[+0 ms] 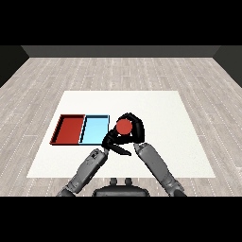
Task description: Pick the red can and put it in the red box
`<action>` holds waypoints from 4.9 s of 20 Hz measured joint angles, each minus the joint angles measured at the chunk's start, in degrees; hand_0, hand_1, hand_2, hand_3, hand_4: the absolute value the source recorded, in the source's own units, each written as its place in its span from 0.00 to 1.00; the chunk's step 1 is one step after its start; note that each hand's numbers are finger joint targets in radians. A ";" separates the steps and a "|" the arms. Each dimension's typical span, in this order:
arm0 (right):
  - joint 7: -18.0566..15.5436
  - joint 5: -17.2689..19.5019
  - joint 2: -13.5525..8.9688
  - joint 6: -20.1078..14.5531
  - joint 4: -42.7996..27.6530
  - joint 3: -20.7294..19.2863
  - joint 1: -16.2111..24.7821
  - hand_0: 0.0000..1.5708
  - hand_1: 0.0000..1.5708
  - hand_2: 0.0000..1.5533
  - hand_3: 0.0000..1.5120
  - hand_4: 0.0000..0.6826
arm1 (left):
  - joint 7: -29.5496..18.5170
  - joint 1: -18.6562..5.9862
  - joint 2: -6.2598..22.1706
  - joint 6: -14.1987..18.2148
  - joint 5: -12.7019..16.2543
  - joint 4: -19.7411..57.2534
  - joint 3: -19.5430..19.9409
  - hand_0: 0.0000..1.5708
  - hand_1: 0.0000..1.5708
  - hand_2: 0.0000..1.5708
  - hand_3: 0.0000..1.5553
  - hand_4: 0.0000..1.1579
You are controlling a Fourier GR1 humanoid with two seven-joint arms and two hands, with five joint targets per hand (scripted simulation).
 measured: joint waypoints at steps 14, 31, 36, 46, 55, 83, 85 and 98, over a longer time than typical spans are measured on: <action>-1.32 -2.69 -0.05 -1.72 0.86 2.69 -0.85 1.00 1.00 0.95 0.93 0.91 | -1.53 -2.14 0.17 16.25 3.19 1.34 -1.95 1.00 1.00 1.00 0.97 0.96; 0.85 -2.53 -1.45 -3.29 1.72 4.84 -1.57 0.00 0.00 0.00 0.00 0.00 | -2.73 -3.05 0.60 20.79 3.39 2.96 -1.86 1.00 1.00 1.00 0.96 0.97; 4.32 0.90 -0.93 -0.72 1.72 4.11 -1.28 0.00 0.00 0.00 0.00 0.00 | -2.25 -2.28 0.28 21.28 2.66 2.36 -2.25 1.00 1.00 1.00 0.96 0.97; 5.38 3.68 -0.14 -0.69 -0.06 1.16 0.21 0.00 0.00 0.00 0.00 0.00 | -1.99 -4.00 -0.17 21.07 1.90 2.86 -1.41 1.00 1.00 1.00 0.96 0.98; 4.71 3.00 -0.40 4.15 -4.87 -4.56 4.01 0.00 0.00 0.00 0.00 0.00 | -2.18 -1.67 -0.42 20.05 -0.51 0.69 -0.77 1.00 1.00 1.00 0.95 0.98; -5.16 -7.22 -10.89 16.52 -17.81 -22.49 31.47 0.00 0.00 0.00 0.00 0.00 | 9.45 -6.68 25.74 14.51 -7.74 15.71 23.67 1.00 1.00 0.99 0.95 0.92; -5.50 -7.83 -10.75 17.10 -17.02 -22.83 31.21 0.00 0.00 0.00 0.00 0.00 | 7.89 -6.89 27.55 14.11 -8.74 20.88 25.07 1.00 1.00 1.00 0.96 0.94; -7.85 -1.59 -9.47 15.78 -7.17 -21.21 24.51 0.00 0.00 0.00 0.00 0.00 | 0.89 -18.34 27.23 13.11 -15.35 58.33 28.36 0.30 0.30 0.33 0.05 0.67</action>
